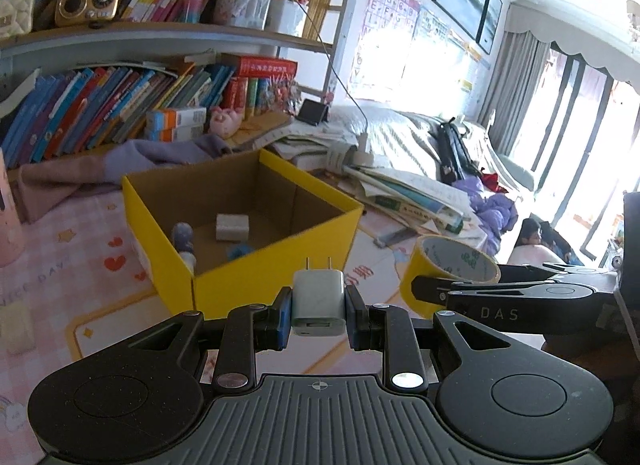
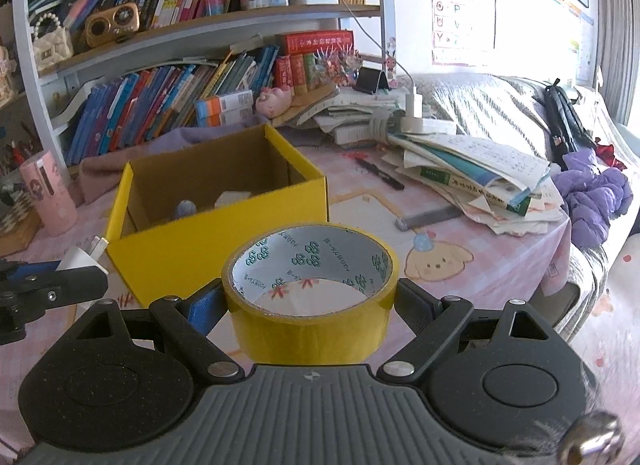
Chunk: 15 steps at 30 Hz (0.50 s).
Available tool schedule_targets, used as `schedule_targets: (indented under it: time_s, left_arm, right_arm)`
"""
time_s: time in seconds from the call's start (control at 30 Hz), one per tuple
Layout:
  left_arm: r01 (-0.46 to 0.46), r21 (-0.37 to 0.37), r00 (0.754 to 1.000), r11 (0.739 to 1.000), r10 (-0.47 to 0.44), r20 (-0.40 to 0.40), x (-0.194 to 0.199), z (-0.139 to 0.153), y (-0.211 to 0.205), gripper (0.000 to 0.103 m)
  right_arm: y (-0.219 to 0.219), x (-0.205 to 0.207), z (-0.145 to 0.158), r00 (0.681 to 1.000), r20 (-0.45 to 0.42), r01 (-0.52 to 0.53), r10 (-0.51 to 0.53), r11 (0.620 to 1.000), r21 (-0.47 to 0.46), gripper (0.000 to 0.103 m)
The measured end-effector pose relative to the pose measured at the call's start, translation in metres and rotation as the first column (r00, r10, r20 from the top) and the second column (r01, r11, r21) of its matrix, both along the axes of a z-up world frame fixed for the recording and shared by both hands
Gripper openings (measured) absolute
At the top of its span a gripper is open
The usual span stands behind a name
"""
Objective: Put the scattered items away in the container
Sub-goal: 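Carry the tape roll and charger over the yellow box with both tools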
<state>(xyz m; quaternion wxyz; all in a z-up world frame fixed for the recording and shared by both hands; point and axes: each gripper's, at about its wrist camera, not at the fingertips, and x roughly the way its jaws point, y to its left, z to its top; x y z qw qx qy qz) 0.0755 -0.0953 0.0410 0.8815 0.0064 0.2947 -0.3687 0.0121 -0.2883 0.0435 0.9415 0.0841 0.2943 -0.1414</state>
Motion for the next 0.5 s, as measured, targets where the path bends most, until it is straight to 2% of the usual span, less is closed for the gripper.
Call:
schedule_targets:
  time_s: [0.27,0.5]
  left_arm:
    - [-0.001,-0.004,0.999,1.000,0.001,0.038,0.025,0.007,-0.015,0.025]
    - [-0.050,-0.002,0.997,0.999,0.050,0.064,0.052,0.011,-0.027,0.025]
  right_arm:
    - [-0.011,0.029,0.009,0.999,0.035,-0.002,0.002,1.000,-0.009,0.088]
    - [-0.027,0.064,0.024,0.996,0.080,-0.047,0.049,0.998,-0.028,0.088]
